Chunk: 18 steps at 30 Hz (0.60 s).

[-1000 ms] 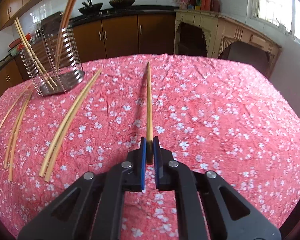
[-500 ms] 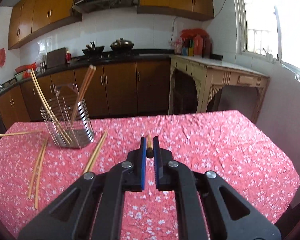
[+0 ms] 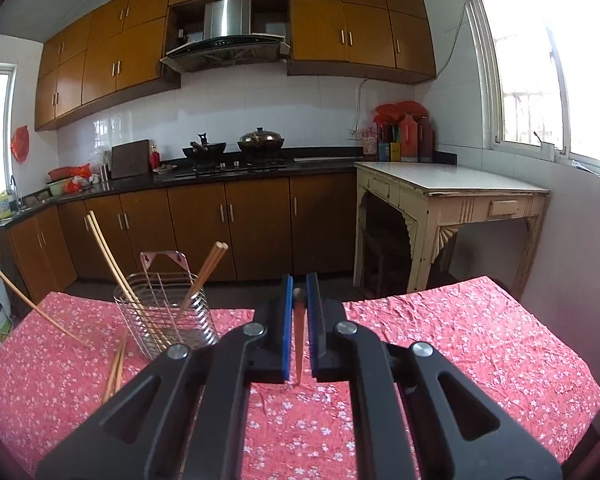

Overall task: Organize utensils
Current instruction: 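Lift both held chopsticks upright and carry them over the wire holder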

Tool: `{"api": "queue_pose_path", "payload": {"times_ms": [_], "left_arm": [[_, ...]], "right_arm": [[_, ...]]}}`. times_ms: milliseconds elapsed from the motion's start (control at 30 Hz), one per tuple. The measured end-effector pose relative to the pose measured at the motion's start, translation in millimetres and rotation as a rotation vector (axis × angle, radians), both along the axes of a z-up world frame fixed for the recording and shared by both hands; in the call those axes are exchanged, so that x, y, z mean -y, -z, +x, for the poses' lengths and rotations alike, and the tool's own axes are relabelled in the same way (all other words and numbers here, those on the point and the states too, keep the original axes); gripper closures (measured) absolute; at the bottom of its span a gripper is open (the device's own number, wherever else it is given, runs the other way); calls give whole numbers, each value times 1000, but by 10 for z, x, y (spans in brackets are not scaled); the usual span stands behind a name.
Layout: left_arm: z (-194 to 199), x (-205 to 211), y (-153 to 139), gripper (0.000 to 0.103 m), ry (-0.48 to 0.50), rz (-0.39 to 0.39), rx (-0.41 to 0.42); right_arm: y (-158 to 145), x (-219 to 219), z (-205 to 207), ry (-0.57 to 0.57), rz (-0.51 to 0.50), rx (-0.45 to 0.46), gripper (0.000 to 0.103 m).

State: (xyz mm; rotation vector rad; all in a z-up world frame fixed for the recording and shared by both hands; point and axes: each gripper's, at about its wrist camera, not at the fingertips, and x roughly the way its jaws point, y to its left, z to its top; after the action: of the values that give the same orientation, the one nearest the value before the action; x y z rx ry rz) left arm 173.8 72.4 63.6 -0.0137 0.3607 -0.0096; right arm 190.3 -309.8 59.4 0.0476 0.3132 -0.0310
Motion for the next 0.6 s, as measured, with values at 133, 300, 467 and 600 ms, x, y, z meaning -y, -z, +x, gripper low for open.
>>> {"api": "queue_pose_path", "payload": {"times_ms": [133, 300, 467, 600], "left_arm": [[-37, 21, -44, 96, 1, 2, 16], [-71, 37, -91, 96, 8, 0, 28], [-88, 69, -168, 96, 23, -18, 41], [-108, 129, -279, 96, 42, -24, 62]], "right_arm": [[-90, -28, -26, -31, 26, 9, 95], [-180, -77, -71, -63, 55, 22, 95], [-319, -147, -127, -113, 89, 34, 95], [-461, -220, -182, -171, 125, 37, 95]]}}
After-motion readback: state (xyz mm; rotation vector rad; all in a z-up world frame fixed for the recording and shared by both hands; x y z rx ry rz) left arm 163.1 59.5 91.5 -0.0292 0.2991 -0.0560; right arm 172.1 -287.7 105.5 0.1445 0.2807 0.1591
